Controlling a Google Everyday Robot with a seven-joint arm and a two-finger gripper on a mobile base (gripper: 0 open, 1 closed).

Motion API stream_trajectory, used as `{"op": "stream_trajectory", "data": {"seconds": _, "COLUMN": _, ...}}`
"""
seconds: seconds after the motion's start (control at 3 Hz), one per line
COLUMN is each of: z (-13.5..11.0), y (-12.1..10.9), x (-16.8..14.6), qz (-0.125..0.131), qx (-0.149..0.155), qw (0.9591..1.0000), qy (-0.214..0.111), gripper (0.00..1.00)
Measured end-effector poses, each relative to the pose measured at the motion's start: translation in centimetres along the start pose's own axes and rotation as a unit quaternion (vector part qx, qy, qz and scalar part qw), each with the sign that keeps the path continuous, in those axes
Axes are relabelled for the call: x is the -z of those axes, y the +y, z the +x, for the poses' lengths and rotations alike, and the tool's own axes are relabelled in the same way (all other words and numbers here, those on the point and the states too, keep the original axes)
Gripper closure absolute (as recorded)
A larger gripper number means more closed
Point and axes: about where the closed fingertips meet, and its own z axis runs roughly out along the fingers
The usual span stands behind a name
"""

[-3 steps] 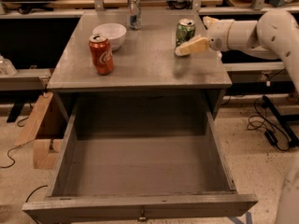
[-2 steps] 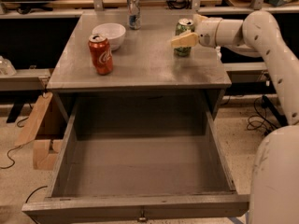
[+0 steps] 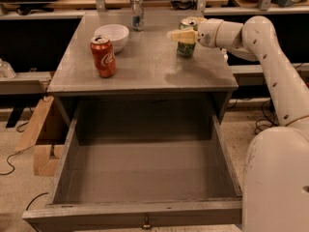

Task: Place green can into top drawer

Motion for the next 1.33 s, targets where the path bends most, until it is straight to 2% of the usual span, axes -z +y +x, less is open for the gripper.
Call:
{"op": "stream_trajectory", "data": {"seconds": 0.33, "z": 0.0, "y": 0.2, "x": -0.4, "qz": -0.003, "qx": -0.002, "qw": 1.0000, "qy": -0.001, "gripper": 0.64}}
{"op": "stream_trajectory", "data": {"seconds": 0.67, "z": -1.1, "y": 2.3, "x": -1.0, "qz": -0.030, "qx": 0.008, "qw": 0.9993, "qy": 0.021, "gripper": 0.88}}
{"op": "stream_trajectory", "data": {"seconds": 1.0, "z": -3.3, "y": 6.3, "x": -0.8, "qz": -0.080, "qx": 0.004, "qw": 0.9959, "qy": 0.042, "gripper": 1.00}}
{"op": "stream_trajectory", "data": {"seconds": 1.33, "z": -5.8, "y": 10.6, "x": 0.7, "qz": -0.120, "qx": -0.007, "qw": 0.9916, "qy": 0.047, "gripper": 1.00}}
